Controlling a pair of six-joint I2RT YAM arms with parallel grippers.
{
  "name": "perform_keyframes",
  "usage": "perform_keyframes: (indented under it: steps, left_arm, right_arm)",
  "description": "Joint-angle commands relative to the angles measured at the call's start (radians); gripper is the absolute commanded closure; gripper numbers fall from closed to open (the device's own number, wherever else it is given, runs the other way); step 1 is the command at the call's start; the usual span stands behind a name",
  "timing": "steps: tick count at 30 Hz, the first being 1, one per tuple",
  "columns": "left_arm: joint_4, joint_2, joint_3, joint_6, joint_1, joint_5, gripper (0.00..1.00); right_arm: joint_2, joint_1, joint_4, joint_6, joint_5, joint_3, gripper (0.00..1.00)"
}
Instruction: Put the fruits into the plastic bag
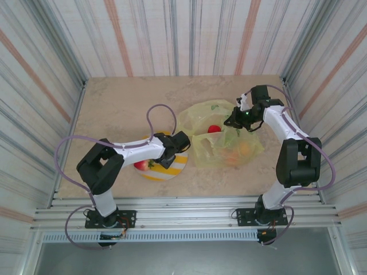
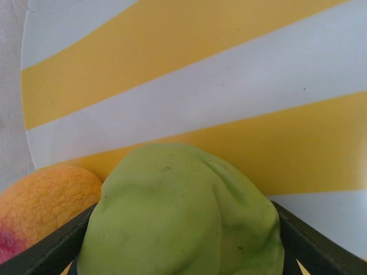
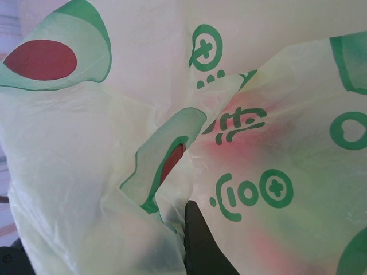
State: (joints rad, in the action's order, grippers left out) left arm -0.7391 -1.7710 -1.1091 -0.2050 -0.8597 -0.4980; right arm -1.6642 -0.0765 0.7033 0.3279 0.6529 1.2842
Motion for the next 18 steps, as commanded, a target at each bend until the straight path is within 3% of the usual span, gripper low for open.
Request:
perform_keyframes:
  steps: [1, 12, 14, 18]
  left_arm:
    - [0.020, 0.038, -0.013, 0.004, -0.006, 0.006, 0.30]
    - [0.128, 0.276, -0.005, -0.001, -0.004, 0.113, 0.35]
    - [0.172, 0.323, 0.000, -0.002, 0.002, 0.189, 0.36]
    - [0.287, 0.357, 0.021, -0.071, 0.058, 0.447, 0.38]
  right_arm:
    - [0.015, 0.006, 0.004, -0.027, 0.012, -0.011, 1.00]
    - [0.019, 0.006, 0.004, -0.025, 0.014, -0.011, 1.00]
    - [0.017, 0.005, 0.004, -0.025, 0.014, -0.012, 1.00]
    - [0.013, 0.003, 0.001, -0.023, 0.017, -0.011, 1.00]
